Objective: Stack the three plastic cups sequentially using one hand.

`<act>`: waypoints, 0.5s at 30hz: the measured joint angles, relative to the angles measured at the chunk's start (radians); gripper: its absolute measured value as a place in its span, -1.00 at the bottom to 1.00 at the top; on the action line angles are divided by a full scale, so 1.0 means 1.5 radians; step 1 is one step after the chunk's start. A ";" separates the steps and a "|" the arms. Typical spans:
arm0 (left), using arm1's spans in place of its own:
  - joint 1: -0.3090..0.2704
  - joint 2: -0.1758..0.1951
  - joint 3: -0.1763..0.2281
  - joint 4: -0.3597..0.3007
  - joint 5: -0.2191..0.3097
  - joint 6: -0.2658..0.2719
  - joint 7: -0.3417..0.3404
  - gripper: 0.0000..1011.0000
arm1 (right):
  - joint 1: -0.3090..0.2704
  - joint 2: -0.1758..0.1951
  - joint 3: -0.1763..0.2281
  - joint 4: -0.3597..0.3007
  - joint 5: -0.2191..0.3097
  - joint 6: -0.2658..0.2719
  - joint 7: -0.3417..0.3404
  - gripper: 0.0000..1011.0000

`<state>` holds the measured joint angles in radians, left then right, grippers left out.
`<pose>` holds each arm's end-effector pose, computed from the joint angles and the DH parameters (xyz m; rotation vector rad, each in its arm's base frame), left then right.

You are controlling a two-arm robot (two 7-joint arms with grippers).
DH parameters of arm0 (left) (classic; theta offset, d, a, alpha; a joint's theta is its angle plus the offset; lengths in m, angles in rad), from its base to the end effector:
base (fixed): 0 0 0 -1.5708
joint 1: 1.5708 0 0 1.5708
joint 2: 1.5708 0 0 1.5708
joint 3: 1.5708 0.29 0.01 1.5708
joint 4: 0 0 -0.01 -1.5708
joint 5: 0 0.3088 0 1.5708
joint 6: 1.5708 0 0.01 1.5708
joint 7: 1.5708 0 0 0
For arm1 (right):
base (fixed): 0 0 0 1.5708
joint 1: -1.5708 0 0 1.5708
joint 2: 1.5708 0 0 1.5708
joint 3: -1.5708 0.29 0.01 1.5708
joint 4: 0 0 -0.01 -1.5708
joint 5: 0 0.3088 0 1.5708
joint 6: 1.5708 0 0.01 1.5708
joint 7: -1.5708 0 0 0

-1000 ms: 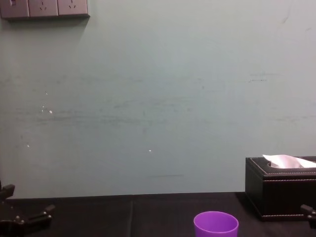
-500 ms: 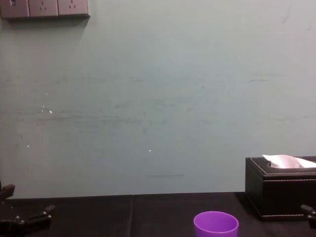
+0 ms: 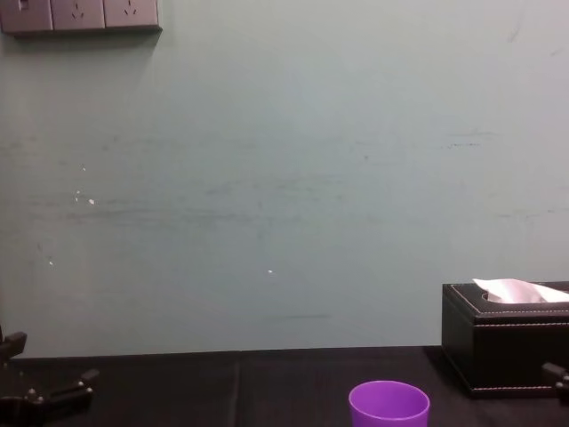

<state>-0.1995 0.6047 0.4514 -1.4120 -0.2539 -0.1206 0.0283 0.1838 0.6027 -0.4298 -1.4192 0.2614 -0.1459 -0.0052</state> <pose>0.3581 0.0827 -0.3023 0.3044 -0.2851 1.2479 0.3556 -0.0856 -0.3019 -0.2747 -0.2853 -1.2366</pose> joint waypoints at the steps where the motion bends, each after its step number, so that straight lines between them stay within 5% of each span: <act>1: 0.000 0.000 0.000 0.000 0.000 0.000 0.000 1.00 | -0.005 0.002 0.006 -0.005 0.005 -0.004 0.006 0.98; 7: 0.000 0.000 0.000 0.000 0.000 0.000 0.000 1.00 | -0.036 0.018 0.031 -0.035 0.031 -0.017 0.033 0.98; 15: 0.000 0.000 0.000 0.000 0.000 0.000 0.000 1.00 | -0.122 0.066 0.088 -0.114 0.093 -0.035 0.078 0.98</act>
<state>-0.1995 0.6047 0.4514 -1.4120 -0.2539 -0.1205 0.0283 0.0009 0.7022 -0.2973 -1.5898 0.4006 -0.1986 0.1115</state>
